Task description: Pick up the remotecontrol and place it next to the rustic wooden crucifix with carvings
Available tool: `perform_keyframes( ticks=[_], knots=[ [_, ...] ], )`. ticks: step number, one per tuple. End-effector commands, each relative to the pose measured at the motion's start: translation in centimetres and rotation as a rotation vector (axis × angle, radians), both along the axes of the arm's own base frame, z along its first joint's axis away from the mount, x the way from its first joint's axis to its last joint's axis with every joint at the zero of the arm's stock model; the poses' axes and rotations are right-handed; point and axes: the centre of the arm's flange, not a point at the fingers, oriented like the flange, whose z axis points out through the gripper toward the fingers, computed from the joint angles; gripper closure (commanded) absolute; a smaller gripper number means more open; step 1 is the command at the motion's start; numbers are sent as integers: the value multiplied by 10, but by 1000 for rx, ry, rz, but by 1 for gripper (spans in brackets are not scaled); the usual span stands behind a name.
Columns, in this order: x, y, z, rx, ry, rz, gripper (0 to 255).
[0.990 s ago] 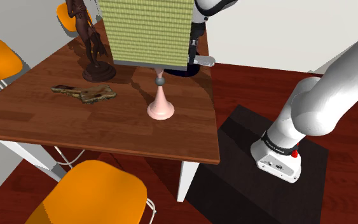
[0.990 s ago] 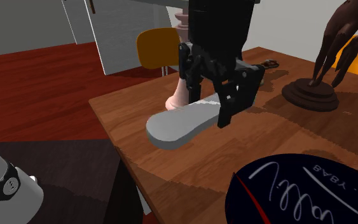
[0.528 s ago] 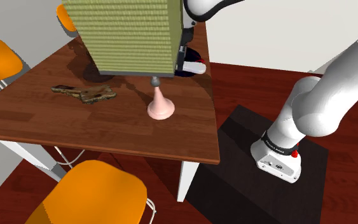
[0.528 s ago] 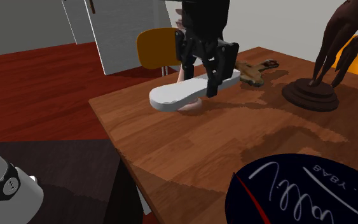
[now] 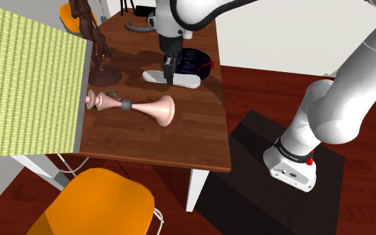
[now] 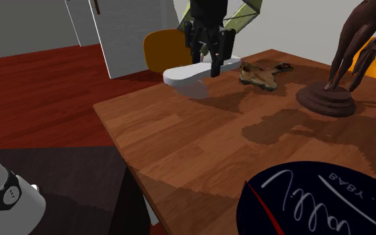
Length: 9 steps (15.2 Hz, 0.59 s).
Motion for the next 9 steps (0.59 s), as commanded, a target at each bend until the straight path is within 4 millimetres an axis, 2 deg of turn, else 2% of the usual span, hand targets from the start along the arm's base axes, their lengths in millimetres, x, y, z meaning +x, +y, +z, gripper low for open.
perform_keyframes(
  ticks=[1, 9],
  knots=[
    [-3, 28, 1, 0, 0, -1, 255],
    [-3, 133, 2, 0, 0, -1, 255]
  ],
)
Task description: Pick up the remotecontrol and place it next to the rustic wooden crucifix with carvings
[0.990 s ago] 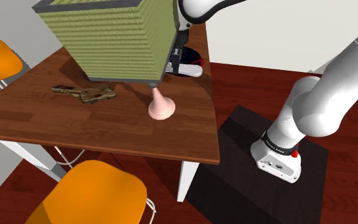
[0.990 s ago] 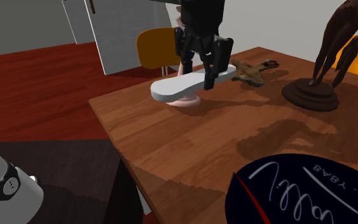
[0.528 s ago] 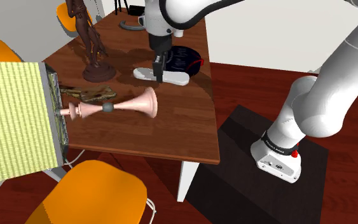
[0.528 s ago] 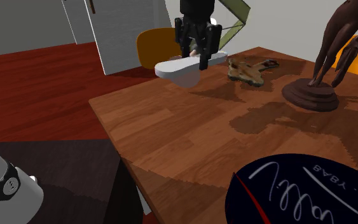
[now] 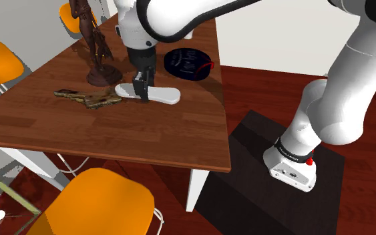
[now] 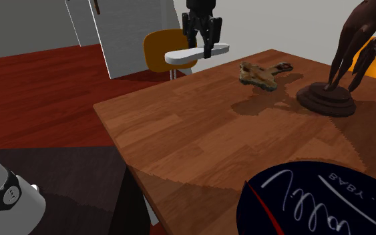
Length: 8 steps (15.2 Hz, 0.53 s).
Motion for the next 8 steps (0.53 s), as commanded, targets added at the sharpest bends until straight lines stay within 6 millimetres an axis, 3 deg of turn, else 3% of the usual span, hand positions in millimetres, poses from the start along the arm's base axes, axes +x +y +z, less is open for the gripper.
perform_keyframes(
  ticks=[1, 6, 8],
  knots=[
    [1, 26, 1, 0, 0, -2, 255],
    [0, 92, 2, 0, 0, -2, 255],
    [0, 102, -4, 0, 0, -2, 255]
  ],
)
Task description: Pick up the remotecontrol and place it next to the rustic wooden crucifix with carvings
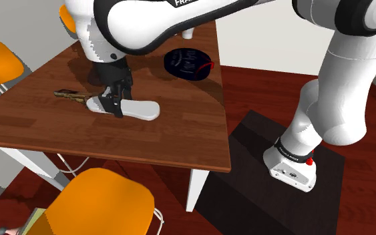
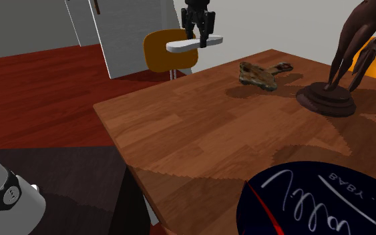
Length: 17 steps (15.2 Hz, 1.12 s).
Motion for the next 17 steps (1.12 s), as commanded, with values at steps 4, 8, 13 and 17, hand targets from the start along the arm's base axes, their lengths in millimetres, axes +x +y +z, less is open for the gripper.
perform_keyframes(
  ticks=[4, 8, 13, 17],
  knots=[
    [2, 5, -25, 0, -1, -2, 255],
    [2, 5, -46, 0, -1, -2, 255],
    [2, 5, -72, 0, -1, -2, 255],
    [2, 5, -93, 0, -1, -2, 255]
  ],
)
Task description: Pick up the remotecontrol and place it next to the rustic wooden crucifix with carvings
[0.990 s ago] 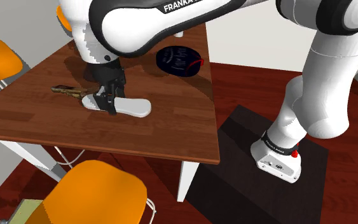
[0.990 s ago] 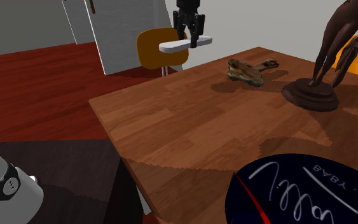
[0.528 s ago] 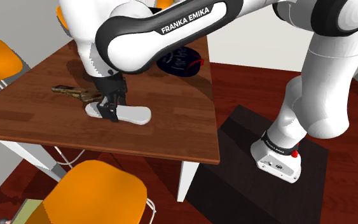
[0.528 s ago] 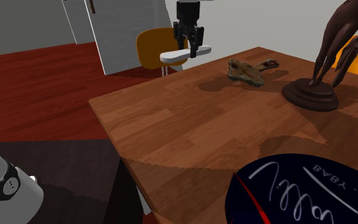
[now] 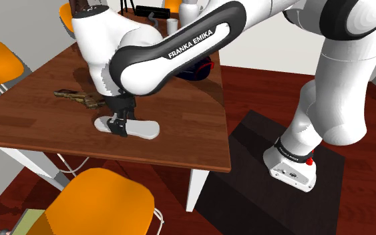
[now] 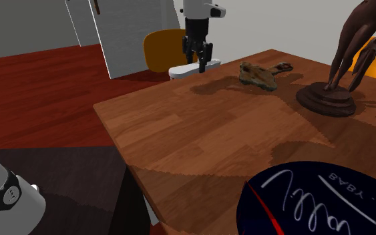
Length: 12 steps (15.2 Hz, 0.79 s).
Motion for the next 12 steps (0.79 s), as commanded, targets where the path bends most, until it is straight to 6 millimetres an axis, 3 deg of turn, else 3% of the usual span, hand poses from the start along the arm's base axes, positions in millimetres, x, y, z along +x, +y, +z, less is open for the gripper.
perform_keyframes(
  ticks=[1, 6, 12],
  knots=[
    [0, 0, -10, 1, -1, 0, 255],
    [0, 0, -39, 1, -1, 0, 255],
    [0, 0, -39, 1, -1, 0, 255]
  ],
)
